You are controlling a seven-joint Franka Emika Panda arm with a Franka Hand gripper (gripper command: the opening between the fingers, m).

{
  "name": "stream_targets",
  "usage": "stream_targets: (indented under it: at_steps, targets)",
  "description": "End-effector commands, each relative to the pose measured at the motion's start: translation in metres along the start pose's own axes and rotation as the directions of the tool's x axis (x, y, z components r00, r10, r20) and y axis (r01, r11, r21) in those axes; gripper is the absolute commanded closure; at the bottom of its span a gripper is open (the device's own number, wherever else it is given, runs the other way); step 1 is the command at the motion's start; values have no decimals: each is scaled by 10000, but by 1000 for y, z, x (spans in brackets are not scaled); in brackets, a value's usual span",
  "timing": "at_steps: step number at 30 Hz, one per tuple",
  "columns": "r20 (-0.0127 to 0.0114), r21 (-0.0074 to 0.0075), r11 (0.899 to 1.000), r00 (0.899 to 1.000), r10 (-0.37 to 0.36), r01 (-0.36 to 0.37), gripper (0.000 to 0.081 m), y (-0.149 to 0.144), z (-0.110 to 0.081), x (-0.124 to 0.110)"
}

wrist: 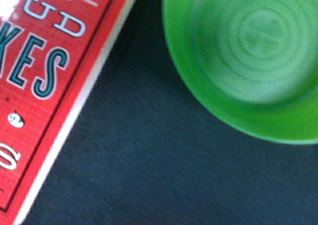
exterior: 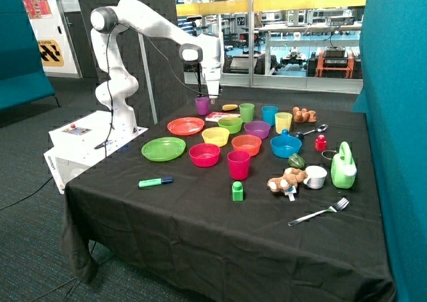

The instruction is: Place the bowls on the appropriate plate

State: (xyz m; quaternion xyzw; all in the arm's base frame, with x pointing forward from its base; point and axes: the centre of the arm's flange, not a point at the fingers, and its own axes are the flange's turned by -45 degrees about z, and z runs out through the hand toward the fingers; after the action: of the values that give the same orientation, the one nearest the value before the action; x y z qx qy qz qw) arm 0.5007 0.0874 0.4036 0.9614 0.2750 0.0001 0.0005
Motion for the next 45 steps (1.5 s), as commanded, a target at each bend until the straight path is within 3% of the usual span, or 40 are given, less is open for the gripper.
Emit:
stream_targets:
  at_steps: [1,14,32,45]
  targets:
    - [-1,9,9996,9996,-265,265,460,-15,18,12]
    - [-1,9,9997,9997,-240,240,435,-14,46,24]
    - [-1,9,9995,9995,-321,321,442,-13,60,44]
    - [-1,9,9997,9997,-228,228,447,-12,74,47]
